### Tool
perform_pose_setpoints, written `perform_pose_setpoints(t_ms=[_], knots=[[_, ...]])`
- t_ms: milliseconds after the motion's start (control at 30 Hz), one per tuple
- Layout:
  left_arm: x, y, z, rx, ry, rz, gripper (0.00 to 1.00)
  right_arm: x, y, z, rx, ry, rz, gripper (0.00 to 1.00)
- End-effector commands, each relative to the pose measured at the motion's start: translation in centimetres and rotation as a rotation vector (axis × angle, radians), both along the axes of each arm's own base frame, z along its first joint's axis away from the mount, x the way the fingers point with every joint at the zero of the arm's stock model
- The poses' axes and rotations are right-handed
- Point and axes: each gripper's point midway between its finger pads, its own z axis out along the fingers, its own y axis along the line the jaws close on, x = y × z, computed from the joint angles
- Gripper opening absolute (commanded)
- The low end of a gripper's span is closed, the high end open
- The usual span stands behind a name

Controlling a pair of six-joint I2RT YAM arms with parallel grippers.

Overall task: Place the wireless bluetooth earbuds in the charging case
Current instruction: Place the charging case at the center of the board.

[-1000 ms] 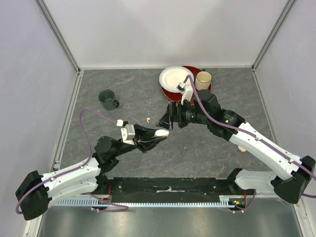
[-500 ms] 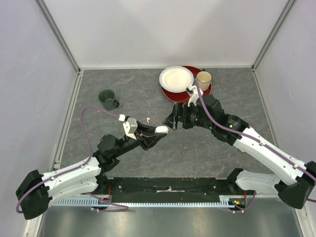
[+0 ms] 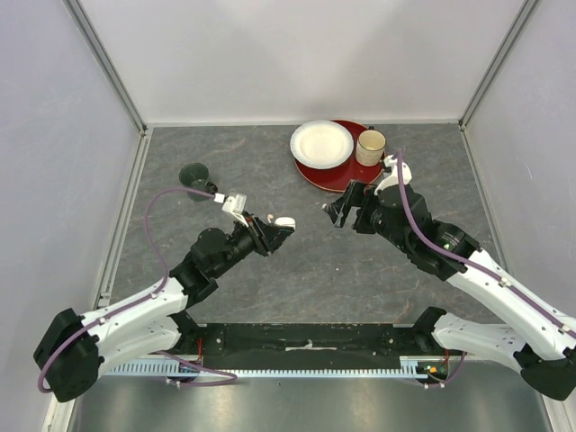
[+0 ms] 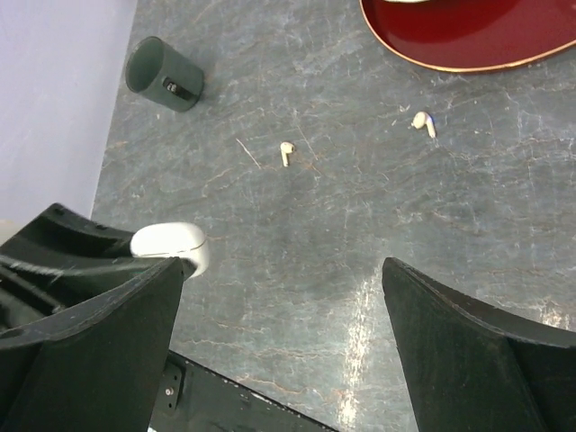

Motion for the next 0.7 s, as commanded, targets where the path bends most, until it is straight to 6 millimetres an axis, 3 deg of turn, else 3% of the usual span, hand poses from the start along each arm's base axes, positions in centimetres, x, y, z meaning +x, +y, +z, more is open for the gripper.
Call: perform_pose_setpoints(t_ms=[0,233,667], knots=[[0.6,0.6,-4.1,-0.065,0.265,0.079,0.02,-0.1,-0.3,-1.3,-0.024,0.048,-0.018,0.98],[0.7,0.9,-10.1,0.018,0.451,0.141,0.02,-0.6,0.1,-2.0,-0.015,0.078,0.002,0.98],[-0.5,-1.8,-16.3,0.04,0.662,0.051,0.02,-1.1,0.2,-3.1,-0.011,0.111,0.012,0.98]])
